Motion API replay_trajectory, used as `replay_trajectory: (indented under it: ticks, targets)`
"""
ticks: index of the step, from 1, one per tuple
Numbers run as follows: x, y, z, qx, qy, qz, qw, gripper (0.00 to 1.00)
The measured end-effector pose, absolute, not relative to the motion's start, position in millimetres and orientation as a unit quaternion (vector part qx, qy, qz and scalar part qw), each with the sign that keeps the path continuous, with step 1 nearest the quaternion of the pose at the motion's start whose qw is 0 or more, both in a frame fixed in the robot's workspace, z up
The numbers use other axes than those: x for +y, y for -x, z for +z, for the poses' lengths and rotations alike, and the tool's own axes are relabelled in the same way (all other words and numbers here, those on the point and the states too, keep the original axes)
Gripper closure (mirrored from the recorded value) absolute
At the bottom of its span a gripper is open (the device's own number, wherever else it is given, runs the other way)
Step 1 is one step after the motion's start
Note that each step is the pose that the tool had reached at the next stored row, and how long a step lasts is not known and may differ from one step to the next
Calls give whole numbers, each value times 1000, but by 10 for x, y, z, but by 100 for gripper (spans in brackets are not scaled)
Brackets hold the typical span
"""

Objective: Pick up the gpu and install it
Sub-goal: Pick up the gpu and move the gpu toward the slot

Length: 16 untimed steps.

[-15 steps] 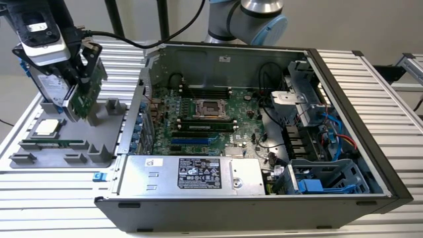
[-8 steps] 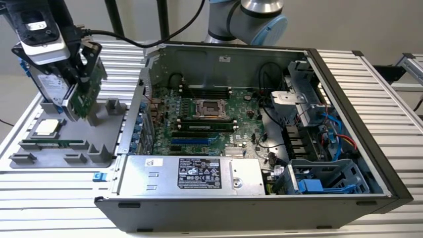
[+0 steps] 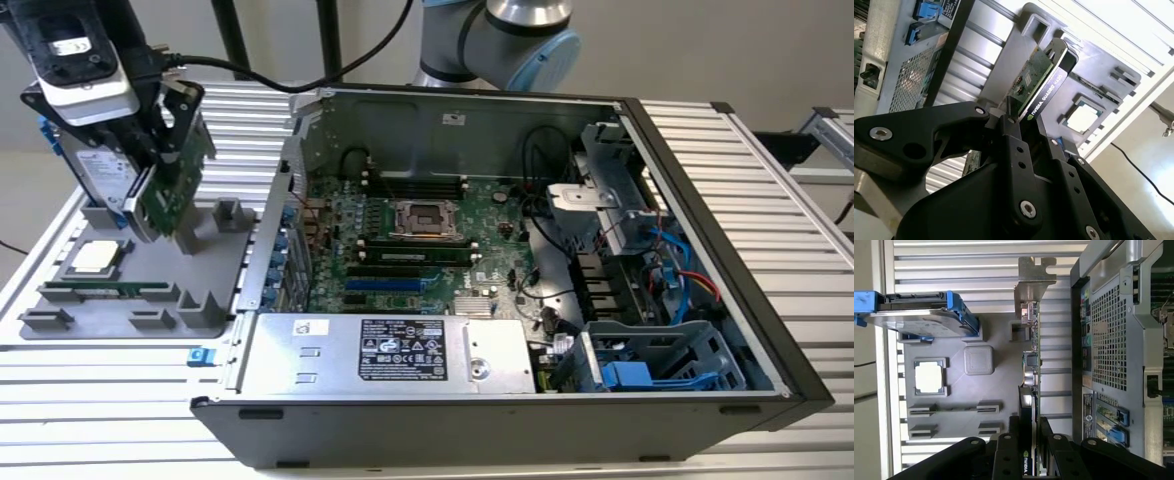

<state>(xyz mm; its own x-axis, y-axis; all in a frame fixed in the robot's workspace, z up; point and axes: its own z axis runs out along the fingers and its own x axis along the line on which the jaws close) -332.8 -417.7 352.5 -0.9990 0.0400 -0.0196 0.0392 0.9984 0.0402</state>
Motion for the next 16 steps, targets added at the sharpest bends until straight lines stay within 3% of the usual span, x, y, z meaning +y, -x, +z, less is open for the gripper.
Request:
replay_trajectory:
  ticks: [16]
  targets:
    - [-4177,3328,3627,1000,-20,20,10,100]
